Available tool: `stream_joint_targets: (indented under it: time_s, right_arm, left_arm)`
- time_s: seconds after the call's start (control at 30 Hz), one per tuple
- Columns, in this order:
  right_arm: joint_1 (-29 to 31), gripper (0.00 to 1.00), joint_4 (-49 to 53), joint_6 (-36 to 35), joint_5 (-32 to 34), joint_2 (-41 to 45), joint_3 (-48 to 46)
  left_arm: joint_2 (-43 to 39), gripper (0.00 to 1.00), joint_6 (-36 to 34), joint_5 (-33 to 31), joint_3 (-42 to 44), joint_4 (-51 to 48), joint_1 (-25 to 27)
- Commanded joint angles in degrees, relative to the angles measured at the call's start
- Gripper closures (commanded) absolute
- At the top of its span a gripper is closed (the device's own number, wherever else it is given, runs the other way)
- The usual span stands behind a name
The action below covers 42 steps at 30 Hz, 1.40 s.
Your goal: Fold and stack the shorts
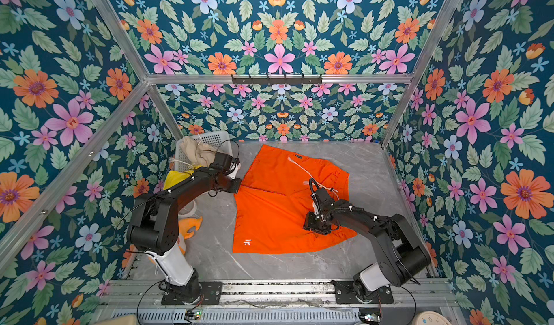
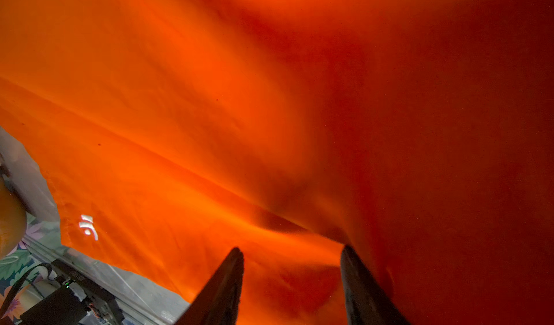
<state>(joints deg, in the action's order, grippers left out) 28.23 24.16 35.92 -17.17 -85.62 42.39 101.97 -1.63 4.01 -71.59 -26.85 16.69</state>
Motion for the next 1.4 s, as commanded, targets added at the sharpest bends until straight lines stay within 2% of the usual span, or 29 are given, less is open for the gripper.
stream_joint_targets:
  time_s: [0.0, 0.07, 0.17, 0.23, 0.37, 0.5, 0.6, 0.83, 0.93, 1.07, 1.17, 1.37]
  right_arm:
    - [0.12, 0.43, 4.66, 0.99, -0.06, 1.63, 1.17]
    - [0.03, 0.4, 5.28, 1.25, -0.48, 4.3, 3.04]
    - [-2.04, 0.35, 9.37, 0.18, 0.9, 9.63, 6.01]
    - [-6.22, 0.32, 12.24, -0.54, -0.05, 13.09, 6.7]
    - [-22.38, 0.23, 17.8, -1.69, -6.55, 18.28, 4.3]
    - [-40.54, 0.23, 23.81, -6.51, -9.28, 17.61, 1.54]
    - [-47.35, 0.23, 23.51, -8.09, -9.46, 15.66, 0.73]
    - [-47.31, 0.23, 21.62, -6.51, -9.16, 6.93, -1.11]
    - [-47.21, 0.23, 21.06, -5.98, -7.37, 6.79, -2.71]
    - [-46.26, 0.26, 18.39, -5.27, -8.15, 6.1, -4.54]
    - [-45.85, 0.37, 14.88, -4.92, -10.32, 5.16, -5.6]
    - [-45.64, 0.77, 12.96, -4.64, -10.96, 6.68, -6.04]
  left_arm:
    - [1.46, 0.81, -0.29, -0.82, -1.79, -0.57, -0.25]
    - [0.61, 0.65, 0.3, 0.43, -1.28, -0.72, -0.27]
    - [-3.7, 0.55, 2.05, 1.38, 0.91, -1.32, -0.27]
    - [-7.4, 0.53, 3.67, 1.96, 2.78, -2.41, -0.25]
    - [-15.88, 0.53, 9.59, 5.85, 8.01, -4.68, -0.25]
    - [-25.45, 0.53, 17.85, 13.25, 17.49, -1.07, 0.25]
    - [-31.08, 0.52, 22.56, 14.36, 24.32, 0.49, 0.9]
    - [-39.77, 0.51, 33.47, 16.41, 35.6, 2.35, 1.52]
    - [-41.65, 0.51, 34.69, 15.69, 36.64, 1.6, 1.64]
    - [-40.83, 0.51, 33.85, 15.63, 36.54, 0.58, 1.63]
    - [-39.85, 0.51, 33.86, 16.23, 37.1, 0.66, 1.66]
    - [-39.99, 0.51, 35.31, 17.52, 35.83, -4.32, 1.73]
